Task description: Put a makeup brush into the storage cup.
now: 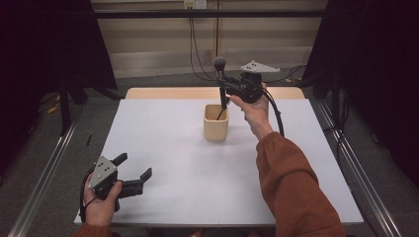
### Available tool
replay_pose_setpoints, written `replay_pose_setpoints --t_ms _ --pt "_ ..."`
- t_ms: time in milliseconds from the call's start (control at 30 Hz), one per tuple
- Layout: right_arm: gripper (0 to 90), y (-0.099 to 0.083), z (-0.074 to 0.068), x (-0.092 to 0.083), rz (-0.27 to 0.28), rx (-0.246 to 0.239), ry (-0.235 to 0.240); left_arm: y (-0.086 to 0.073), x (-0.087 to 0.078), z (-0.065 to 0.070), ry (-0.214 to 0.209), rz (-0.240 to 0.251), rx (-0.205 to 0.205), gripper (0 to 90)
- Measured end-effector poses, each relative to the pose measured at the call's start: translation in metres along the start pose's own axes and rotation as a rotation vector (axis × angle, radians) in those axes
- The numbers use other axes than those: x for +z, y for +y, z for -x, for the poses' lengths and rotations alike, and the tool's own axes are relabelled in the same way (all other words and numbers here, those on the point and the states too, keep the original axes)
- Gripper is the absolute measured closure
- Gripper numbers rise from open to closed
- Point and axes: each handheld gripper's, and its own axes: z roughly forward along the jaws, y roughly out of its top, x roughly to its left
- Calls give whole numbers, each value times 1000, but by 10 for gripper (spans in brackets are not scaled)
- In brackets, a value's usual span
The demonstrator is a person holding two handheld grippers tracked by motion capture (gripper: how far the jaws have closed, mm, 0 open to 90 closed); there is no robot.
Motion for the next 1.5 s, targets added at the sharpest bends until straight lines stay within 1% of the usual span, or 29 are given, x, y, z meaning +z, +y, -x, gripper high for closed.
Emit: replay_pose_setpoints --t_ms 100,233,400,467,667,700,767,800,933,1033,1333,1500 --pt "719 -4 0 2 -13 1 -4 0 0 -1 4 1 3 18" --pt "719 -7 -1 7 -23 -1 3 0 0 -1 11 7 1 18" --pt "719 -17 0 10 -42 2 0 0 0 -2 11 2 -3 18" --pt "719 -22 -1 10 -34 13 -1 0 0 -2 9 2 -2 18" --pt "719 -33 -1 11 -41 32 -4 0 0 -2 5 2 -3 18" --pt "719 -35 -1 11 -42 33 -3 0 0 -1 2 4 -10 18" --pt "718 -37 -1 11 -41 32 -1 0 1 0 -3 0 -9 18" --pt "718 -39 -1 10 -46 37 -2 0 1 -1 -7 -6 0 18" --pt "719 -47 2 9 -47 55 -6 0 1 -1 -10 -9 -6 18" --pt "719 -51 3 9 -51 64 -8 0 1 -1 -8 -6 -3 18" --pt "718 -63 4 8 -59 82 -1 -1 1 -1 -8 -7 -2 18" --pt "718 -68 4 8 -67 81 4 -1 1 -1 -6 -6 -5 18"
